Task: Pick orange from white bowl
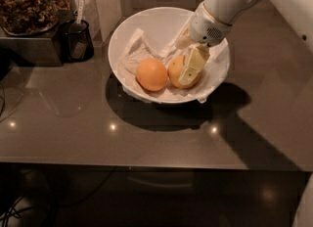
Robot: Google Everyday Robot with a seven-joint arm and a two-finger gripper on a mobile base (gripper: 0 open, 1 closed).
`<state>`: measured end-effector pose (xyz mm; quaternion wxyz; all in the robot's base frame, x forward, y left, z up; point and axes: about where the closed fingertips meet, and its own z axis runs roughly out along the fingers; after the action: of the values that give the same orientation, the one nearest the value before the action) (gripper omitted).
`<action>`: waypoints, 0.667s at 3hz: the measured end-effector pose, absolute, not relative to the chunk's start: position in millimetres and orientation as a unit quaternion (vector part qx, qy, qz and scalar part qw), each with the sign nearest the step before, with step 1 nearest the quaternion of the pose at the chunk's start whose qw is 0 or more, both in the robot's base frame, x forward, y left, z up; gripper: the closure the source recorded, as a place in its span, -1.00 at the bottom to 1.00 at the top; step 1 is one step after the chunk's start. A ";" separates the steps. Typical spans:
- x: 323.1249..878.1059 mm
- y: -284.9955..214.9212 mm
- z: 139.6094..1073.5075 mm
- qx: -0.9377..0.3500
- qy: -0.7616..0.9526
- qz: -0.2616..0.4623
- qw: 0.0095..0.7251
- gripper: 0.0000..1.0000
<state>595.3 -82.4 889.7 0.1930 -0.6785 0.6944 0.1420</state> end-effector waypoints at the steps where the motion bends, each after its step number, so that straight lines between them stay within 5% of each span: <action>1: 595.3 -86.9 883.0 -0.680 0.697 0.139 0.178 -0.56; 2: 595.0 -81.3 870.3 -0.686 0.693 0.153 0.163 -0.56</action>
Offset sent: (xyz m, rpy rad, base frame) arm -0.0051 0.0028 -0.0313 -0.0352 0.1039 0.0543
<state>595.0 -81.3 870.3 0.1634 -0.6857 0.6926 0.1530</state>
